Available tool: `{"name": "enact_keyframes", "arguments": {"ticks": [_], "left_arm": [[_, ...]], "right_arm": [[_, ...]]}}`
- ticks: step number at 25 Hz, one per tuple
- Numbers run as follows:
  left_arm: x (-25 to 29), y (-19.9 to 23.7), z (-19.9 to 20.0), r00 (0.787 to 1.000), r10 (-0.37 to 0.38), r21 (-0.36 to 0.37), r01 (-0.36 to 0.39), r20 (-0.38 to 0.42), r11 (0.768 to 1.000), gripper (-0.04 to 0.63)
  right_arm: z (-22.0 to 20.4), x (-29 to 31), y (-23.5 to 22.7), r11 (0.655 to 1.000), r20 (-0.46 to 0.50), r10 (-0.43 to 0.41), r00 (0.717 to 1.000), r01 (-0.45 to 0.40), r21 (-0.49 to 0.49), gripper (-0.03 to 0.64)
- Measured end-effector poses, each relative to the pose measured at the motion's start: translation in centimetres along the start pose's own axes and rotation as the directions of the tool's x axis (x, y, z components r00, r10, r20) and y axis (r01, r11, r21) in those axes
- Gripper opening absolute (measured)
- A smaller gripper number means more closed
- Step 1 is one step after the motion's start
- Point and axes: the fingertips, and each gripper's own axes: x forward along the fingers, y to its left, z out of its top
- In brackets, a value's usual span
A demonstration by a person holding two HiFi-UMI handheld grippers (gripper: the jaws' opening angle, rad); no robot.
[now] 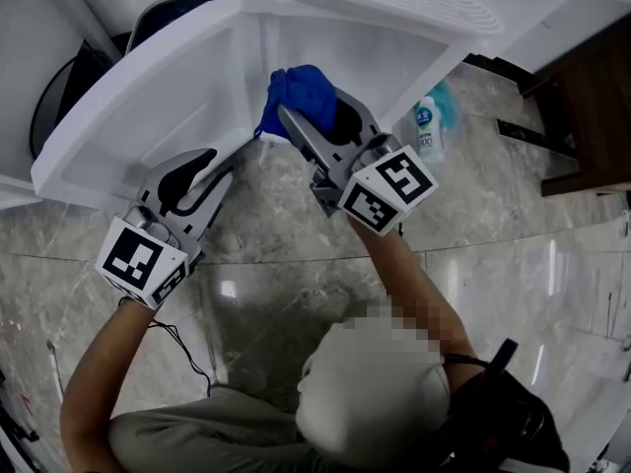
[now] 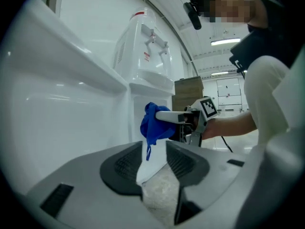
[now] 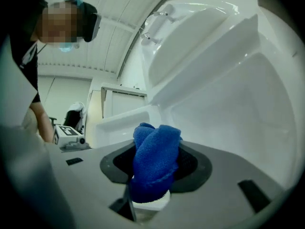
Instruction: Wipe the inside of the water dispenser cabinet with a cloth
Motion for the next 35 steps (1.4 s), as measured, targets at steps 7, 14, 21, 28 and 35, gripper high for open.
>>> {"name": "enact_keyframes", "arguments": {"ticks": [7, 14, 21, 28, 35], "left_arm": [[0.6, -3.6, 1.1, 0.997, -0.072, 0.183, 0.072, -0.003, 0.98, 0.262], [0.4, -3.2, 1.9, 0.999, -0.042, 0.248, 0.038, 0.011, 0.968, 0.281], [0.8, -4.2, 2.5, 0.997, -0.075, 0.293, 0.068, 0.014, 0.954, 0.318], [2.3, -4.6, 1.8, 0.998, -0.051, 0.232, 0.055, -0.025, 0.971, 0.307], [2.9, -4.8, 1.6, 0.997, -0.076, 0.219, 0.08, -0.027, 0.973, 0.296]], "right_arm": [[-1.5, -0.6, 4.7, 0.979, -0.047, 0.135, 0.99, -0.126, 0.16, 0.158], [-1.9, -0.6, 8.1, 0.949, -0.059, 0.253, 0.966, -0.236, 0.208, 0.158], [-2.2, -0.8, 10.5, 0.891, -0.044, 0.378, 0.925, -0.35, 0.289, 0.158], [-2.9, -1.8, 9.1, 0.887, -0.061, 0.375, 0.925, -0.34, 0.312, 0.161], [-3.1, -2.3, 8.4, 0.904, -0.085, 0.351, 0.933, -0.314, 0.291, 0.166]]}}
